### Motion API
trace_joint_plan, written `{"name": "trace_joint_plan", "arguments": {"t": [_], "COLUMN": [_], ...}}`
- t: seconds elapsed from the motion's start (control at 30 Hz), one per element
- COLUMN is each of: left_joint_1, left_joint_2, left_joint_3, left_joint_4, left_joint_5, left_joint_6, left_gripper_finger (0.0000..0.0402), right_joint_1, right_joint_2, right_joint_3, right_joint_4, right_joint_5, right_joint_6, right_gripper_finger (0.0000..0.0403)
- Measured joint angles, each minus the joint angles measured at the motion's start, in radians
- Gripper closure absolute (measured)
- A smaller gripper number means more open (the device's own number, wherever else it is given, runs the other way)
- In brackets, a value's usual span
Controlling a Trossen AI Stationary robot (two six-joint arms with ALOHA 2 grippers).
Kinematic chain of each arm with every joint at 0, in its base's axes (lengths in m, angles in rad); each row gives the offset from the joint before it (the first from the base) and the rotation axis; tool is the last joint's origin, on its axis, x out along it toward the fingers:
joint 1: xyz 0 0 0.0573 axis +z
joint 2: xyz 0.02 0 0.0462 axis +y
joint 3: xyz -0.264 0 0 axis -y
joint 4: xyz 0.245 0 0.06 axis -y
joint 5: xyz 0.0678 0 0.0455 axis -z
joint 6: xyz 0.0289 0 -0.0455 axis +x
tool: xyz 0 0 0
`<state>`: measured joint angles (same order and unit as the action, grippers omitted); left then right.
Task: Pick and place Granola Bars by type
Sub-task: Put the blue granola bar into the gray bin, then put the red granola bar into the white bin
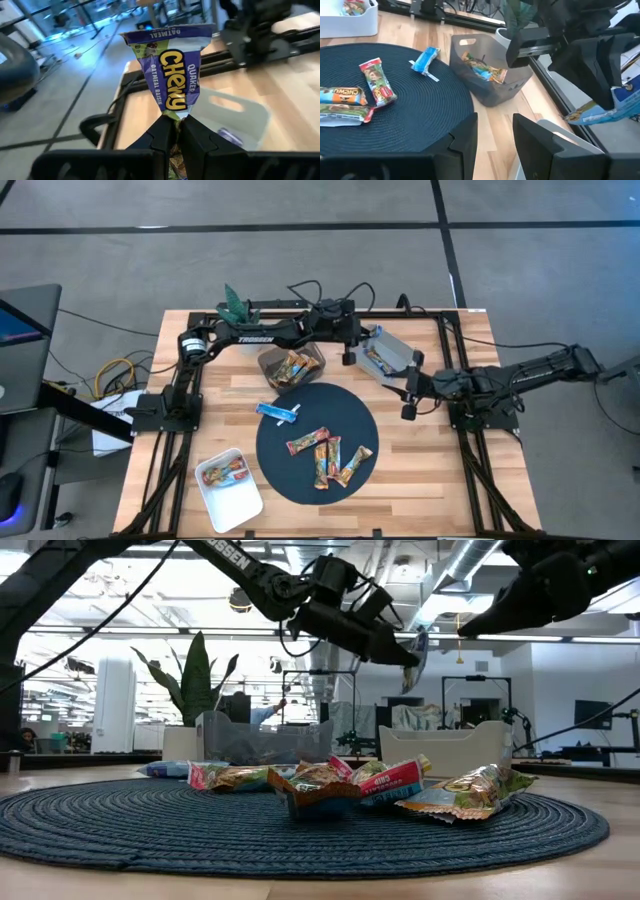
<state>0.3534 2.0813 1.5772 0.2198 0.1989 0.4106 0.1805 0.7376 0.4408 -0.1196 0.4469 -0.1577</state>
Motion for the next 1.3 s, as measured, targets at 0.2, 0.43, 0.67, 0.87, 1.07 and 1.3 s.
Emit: {"name": "trace_joint_plan", "arguments": {"t": [0.2, 0.43, 0.67, 0.87, 1.07, 1.3], "left_joint_1": [-0.001, 0.000, 0.001, 0.002, 0.003, 0.011], "left_joint_2": [0.000, 0.000, 0.000, 0.000, 0.000, -0.001], "left_joint_3": [0.000, 0.000, 0.000, 0.000, 0.000, 0.000], "left_joint_4": [-0.030, 0.015, 0.035, 0.028, 0.045, 0.046], "left_joint_5": [0.045, 0.050, 0.017, -0.049, -0.159, -0.170], "left_joint_6": [0.051, 0.078, 0.053, 0.012, 0.000, -0.029], "left_gripper_finger": [0.0379, 0.0378, 0.0318, 0.0228, 0.0172, 0.0160], "right_joint_1": [0.034, 0.072, 0.087, 0.086, 0.086, 0.086], "right_joint_2": [0.000, 0.000, 0.000, 0.000, 0.000, 0.000], "right_joint_3": [0.000, 0.000, 0.000, 0.000, 0.000, 0.000], "right_joint_4": [0.000, -0.004, -0.005, 0.001, 0.001, 0.001], "right_joint_5": [0.000, 0.000, 0.001, 0.002, 0.002, 0.002], "right_joint_6": [-0.011, -0.074, -0.118, -0.142, -0.159, -0.158], "right_gripper_finger": [0.0285, 0.0285, 0.0285, 0.0285, 0.0285, 0.0285]}}
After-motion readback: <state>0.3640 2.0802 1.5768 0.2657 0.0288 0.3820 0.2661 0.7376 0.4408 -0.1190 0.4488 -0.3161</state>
